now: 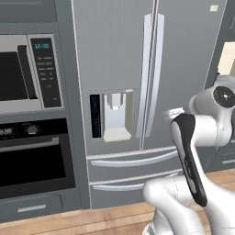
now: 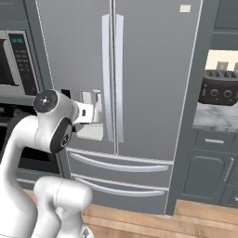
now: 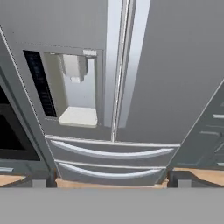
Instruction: Retrieve the banana and kiwi from the fridge and place them into the bowl on the dining table.
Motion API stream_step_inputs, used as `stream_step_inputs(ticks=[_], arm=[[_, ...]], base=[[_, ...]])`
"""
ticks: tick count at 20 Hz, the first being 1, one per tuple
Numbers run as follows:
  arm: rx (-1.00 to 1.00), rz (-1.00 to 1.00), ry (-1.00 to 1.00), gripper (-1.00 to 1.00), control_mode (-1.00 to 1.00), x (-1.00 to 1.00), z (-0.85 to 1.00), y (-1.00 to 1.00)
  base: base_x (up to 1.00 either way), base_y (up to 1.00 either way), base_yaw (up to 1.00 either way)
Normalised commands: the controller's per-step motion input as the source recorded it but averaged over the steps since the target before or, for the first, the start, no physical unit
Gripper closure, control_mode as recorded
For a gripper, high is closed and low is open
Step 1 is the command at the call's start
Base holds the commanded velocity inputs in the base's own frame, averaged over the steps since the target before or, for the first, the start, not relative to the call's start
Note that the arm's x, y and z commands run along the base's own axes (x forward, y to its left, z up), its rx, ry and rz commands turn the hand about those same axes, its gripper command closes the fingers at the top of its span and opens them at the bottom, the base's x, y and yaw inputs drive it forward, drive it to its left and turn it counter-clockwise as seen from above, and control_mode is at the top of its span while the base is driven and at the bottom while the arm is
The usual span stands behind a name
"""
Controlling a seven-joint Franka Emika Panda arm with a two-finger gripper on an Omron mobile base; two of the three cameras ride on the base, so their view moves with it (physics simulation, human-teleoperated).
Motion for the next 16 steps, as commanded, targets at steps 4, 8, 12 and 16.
stream_step_inputs(ticks=[4, 8, 12, 16], arm=[[-0.02, 0.06, -0.15, -1.00, -1.00, 0.06, 0.19, 0.00], [-0.07, 0.00, -0.16, -1.00, -1.00, 0.05, 0.37, 0.01], [-0.04, 0.00, -0.03, -1.00, -1.00, 0.29, 0.50, 0.15], [0.00, 0.00, 0.06, -1.00, -1.00, 0.38, 0.52, 0.01]], base=[[0.00, 0.00, 0.00], [0.00, 0.00, 0.00], [0.00, 0.00, 0.00], [0.00, 0.00, 0.00]])
